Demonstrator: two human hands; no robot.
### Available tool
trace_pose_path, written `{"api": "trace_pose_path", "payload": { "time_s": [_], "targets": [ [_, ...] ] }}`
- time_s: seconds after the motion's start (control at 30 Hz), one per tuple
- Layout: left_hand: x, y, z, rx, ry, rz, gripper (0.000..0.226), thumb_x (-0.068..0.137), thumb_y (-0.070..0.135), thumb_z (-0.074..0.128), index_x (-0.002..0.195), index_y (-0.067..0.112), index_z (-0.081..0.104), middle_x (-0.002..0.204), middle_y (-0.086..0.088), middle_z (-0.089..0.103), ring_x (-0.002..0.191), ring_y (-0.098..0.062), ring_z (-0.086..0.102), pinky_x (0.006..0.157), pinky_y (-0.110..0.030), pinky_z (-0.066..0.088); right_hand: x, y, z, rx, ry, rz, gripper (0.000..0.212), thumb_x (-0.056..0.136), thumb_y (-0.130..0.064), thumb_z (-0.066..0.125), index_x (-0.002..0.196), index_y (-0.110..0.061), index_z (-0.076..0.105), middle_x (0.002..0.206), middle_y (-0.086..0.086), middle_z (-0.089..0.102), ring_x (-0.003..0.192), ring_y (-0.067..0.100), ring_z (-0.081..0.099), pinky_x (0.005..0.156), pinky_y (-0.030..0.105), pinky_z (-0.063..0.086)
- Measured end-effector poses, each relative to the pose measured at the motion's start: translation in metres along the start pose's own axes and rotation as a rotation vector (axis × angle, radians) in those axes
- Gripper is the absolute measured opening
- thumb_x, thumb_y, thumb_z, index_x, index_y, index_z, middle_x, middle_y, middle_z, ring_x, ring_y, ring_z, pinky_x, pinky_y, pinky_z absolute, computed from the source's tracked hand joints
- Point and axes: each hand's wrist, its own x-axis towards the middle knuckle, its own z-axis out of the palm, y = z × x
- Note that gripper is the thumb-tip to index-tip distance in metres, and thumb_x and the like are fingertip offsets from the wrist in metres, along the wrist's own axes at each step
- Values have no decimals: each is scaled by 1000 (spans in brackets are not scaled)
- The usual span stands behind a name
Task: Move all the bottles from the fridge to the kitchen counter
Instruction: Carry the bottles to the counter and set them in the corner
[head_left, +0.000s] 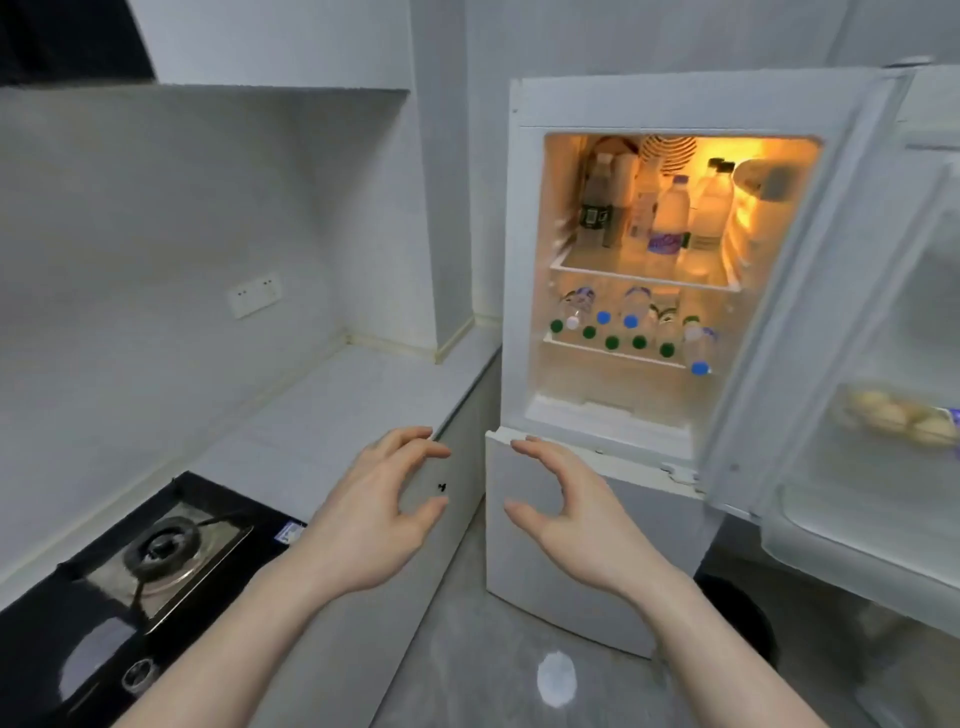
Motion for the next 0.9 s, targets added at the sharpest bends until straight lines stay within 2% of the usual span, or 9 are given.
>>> {"api": "trace_pose_path", "payload": {
  "time_s": [0.07, 0.17, 0.23, 0.37, 0.43, 0.57, 0.83, 0.9],
  "targets": [
    [35, 7, 11, -10, -27, 48, 42, 94, 38, 65, 133, 42, 53, 151, 26, 35, 139, 4, 30, 101, 3, 12, 14, 15, -17, -1, 52, 25, 61, 94, -36, 70, 149, -41, 44, 154, -26, 37, 138, -12, 29, 104, -2, 14],
    [76, 9, 23, -23, -48, 112, 44, 93, 40, 66, 134, 43, 52, 151, 26, 35, 141, 3, 30, 108, -10, 20, 35, 29, -32, -16, 87, 61, 60, 95, -37, 68, 148, -44, 43, 149, -33, 33, 142, -7, 30, 113, 15, 24],
    [111, 6, 32, -32, -60, 156, 45, 92, 40, 67, 135, 42, 52, 151, 26, 35, 140, 2, 31, 109, -12, 20, 57, 40, -39, -28, 131, 77, 60, 94, -39, 68, 148, -45, 43, 154, -31, 34, 142, -5, 32, 118, 24, 30],
    [181, -4, 42, -51, -85, 216, 46, 93, 41, 66, 137, 41, 51, 153, 23, 35, 143, -2, 34, 115, -21, 26, 110, 56, -54, -27, 205, 116, 59, 92, -41, 67, 146, -47, 44, 153, -31, 38, 141, -3, 35, 119, 33, 35],
    [213, -8, 42, -76, -97, 237, 45, 93, 41, 65, 136, 42, 51, 153, 25, 35, 143, -2, 33, 117, -24, 28, 134, 60, -61, -34, 237, 133, 58, 93, -40, 67, 145, -48, 45, 150, -35, 39, 139, -4, 36, 118, 32, 36],
    [276, -9, 45, -92, -106, 296, 47, 95, 37, 64, 139, 41, 49, 154, 26, 32, 143, 0, 29, 112, -17, 22, 179, 68, -79, -27, 333, 157, 56, 92, -37, 69, 143, -49, 47, 145, -35, 43, 133, -9, 38, 116, 29, 37],
    [384, 13, 65, -136, -126, 429, 45, 94, 37, 65, 137, 40, 52, 150, 28, 37, 140, -2, 35, 113, -20, 28, 240, 98, -136, -57, 473, 180, 55, 89, -32, 73, 138, -46, 53, 139, -29, 52, 129, -4, 47, 113, 37, 43],
    [413, 22, 74, -156, -120, 450, 44, 93, 36, 67, 135, 40, 53, 148, 27, 39, 140, -1, 36, 113, -20, 29, 257, 111, -153, -54, 497, 186, 56, 86, -37, 73, 137, -48, 53, 136, -29, 53, 129, -1, 48, 111, 39, 44]
  ]
}}
